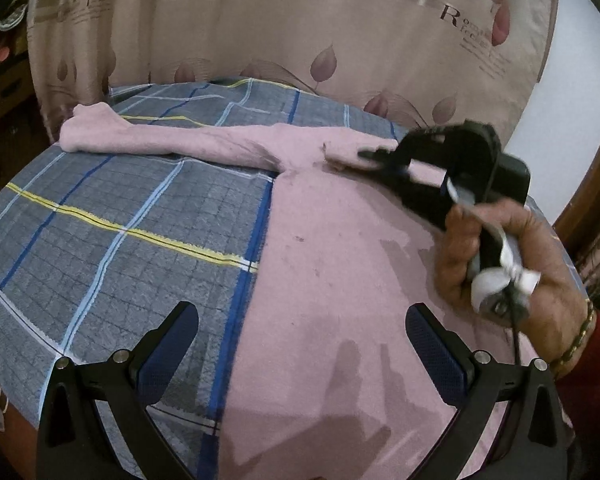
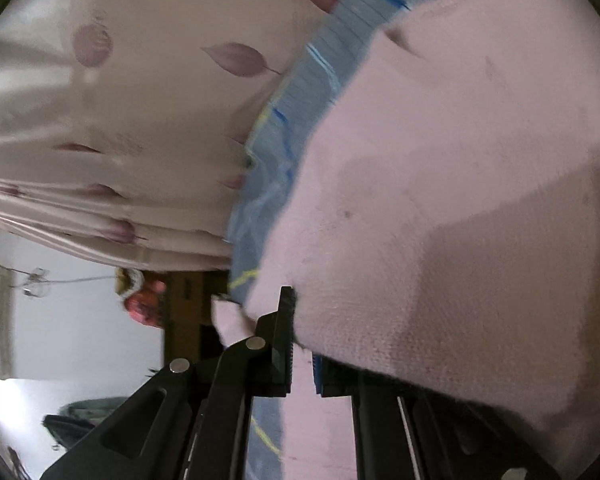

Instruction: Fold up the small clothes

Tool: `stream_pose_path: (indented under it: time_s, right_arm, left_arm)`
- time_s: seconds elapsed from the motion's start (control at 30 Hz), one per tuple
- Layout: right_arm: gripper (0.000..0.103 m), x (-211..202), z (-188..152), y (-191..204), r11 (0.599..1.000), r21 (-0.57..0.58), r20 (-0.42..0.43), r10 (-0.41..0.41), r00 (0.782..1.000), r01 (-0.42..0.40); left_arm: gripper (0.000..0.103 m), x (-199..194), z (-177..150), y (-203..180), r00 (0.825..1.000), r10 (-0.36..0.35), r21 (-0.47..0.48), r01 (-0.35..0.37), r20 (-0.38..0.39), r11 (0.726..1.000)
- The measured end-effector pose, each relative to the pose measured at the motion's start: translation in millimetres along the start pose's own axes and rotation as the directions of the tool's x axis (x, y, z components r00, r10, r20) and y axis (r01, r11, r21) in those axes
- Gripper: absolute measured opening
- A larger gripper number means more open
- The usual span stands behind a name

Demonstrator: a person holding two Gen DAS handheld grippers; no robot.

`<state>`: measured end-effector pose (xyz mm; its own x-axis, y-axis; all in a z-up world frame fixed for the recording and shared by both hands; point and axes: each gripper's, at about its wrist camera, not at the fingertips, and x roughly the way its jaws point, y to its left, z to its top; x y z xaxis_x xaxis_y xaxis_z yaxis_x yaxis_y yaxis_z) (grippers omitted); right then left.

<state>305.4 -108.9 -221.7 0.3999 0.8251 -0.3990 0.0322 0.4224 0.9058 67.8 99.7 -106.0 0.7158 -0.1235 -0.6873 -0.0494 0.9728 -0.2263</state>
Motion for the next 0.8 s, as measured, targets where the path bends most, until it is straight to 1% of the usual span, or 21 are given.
stream_pose_path:
  time_s: [0.03,0.1,0.2,0.23,0.27,0.3,0.33,0.37,0.43,0.47,0.5,0.53,0.57,0.6,0.63,0.67,0.7,0.73,0.77,0.8]
  right_arm:
    - [0.008,1.9,-1.6,-0.4,1.000,-0.012,-0.010,-0.025,1.000,0.025]
    - [0.008,2.8,-3.3,3.3,0.996,-0.043,-0.021,-0.075,0.997,0.074]
    - [0.018,0.5,-8.1,9.6,0.989,-0.082,-0.067,-0.132,0.989,0.126]
    - [0.024,-4.6,-13.1,11.7,0.986,-0.098,-0.081,-0.141,0.987,0.133]
    - [0.033,-10.6,-18.9,13.0,0.986,-0.106,-0.088,-0.140,0.986,0.130]
    - [0.039,-18.9,-26.2,13.8,0.986,-0.117,-0.096,-0.131,0.987,0.120]
    - [0.050,-30.0,-35.7,15.0,0.985,-0.140,-0.104,-0.118,0.988,0.103]
    - [0.055,-40.3,-43.8,17.6,0.981,-0.167,-0.106,-0.112,0.988,0.093]
    - [0.060,-61.4,-59.8,18.2,0.970,-0.225,-0.105,-0.118,0.987,0.092]
    - [0.064,-68.9,-66.8,18.0,0.963,-0.252,-0.105,-0.126,0.987,0.096]
    - [0.064,-78.1,-73.8,16.0,0.952,-0.284,-0.100,-0.145,0.984,0.111]
    - [0.062,-86.4,-80.0,13.8,0.943,-0.315,-0.097,-0.148,0.984,0.111]
    - [0.062,-93.5,-85.4,13.4,0.933,-0.346,-0.095,-0.143,0.985,0.103]
    - [0.062,-99.9,-91.1,15.8,0.917,-0.382,-0.079,-0.158,0.984,0.116]
    - [0.066,-104.5,-96.3,17.3,0.895,-0.420,-0.059,-0.193,0.979,0.151]
    - [0.067,-102.0,-100.3,19.6,0.879,-0.443,-0.047,-0.220,0.974,0.178]
    - [0.067,-101.7,-104.0,17.1,0.869,-0.459,-0.049,-0.232,0.971,0.185]
    - [0.068,-102.3,-105.8,16.7,0.869,-0.464,-0.046,-0.220,0.974,0.174]
    - [0.069,-104.5,-106.1,16.0,0.871,-0.463,-0.040,-0.207,0.977,0.166]
    - [0.069,-104.1,-104.9,15.9,0.872,-0.462,-0.041,-0.204,0.978,0.163]
  left_arm:
    - [0.103,-0.6,2.2,1.3,1.000,0.002,0.000,-0.002,0.005,1.000]
    - [0.103,-2.8,8.9,4.8,1.000,-0.010,-0.002,0.010,0.017,1.000]
    - [0.103,-5.3,31.2,20.1,0.998,-0.051,-0.030,0.052,0.024,0.998]
    - [0.103,-5.3,38.6,26.1,0.998,-0.066,-0.043,0.067,0.023,0.997]
    - [0.103,-4.3,49.2,36.5,0.996,-0.084,-0.064,0.086,0.021,0.994]
    - [0.103,-2.8,57.2,45.5,0.996,-0.091,-0.085,0.092,0.019,0.992]
    - [0.103,-0.7,68.3,59.4,0.995,-0.097,-0.124,0.099,0.016,0.987]
    - [0.103,0.4,80.7,75.5,0.994,-0.109,-0.172,0.111,0.022,0.979]
    - [0.103,4.5,102.8,107.2,0.993,-0.111,-0.256,0.118,0.042,0.960]
    - [0.103,8.1,113.9,122.3,0.994,-0.098,-0.288,0.107,0.044,0.952]
    - [0.103,13.5,125.4,137.9,0.996,-0.086,-0.317,0.093,0.036,0.944]
    - [0.102,21.6,138.7,156.3,0.997,-0.075,-0.348,0.075,0.015,0.934]
    - [0.102,27.9,149.7,172.8,0.998,-0.059,-0.375,0.055,0.000,0.925]
    - [0.101,35.5,164.3,192.3,1.000,-0.029,-0.404,0.021,-0.012,0.915]
    - [0.101,40.8,174.4,206.6,1.000,0.000,-0.419,-0.011,-0.026,0.908]
    - [0.101,48.2,187.7,223.2,0.999,0.022,-0.443,-0.041,-0.049,0.896]
    - [0.101,54.5,196.0,233.9,0.998,0.018,-0.465,-0.046,-0.065,0.884]
    - [0.100,64.7,207.6,249.4,0.996,-0.002,-0.497,-0.044,-0.092,0.867]
    - [0.100,75.1,219.0,263.4,0.992,-0.006,-0.525,-0.062,-0.126,0.849]
    - [0.100,83.1,225.7,271.8,0.989,-0.003,-0.540,-0.080,-0.151,0.838]
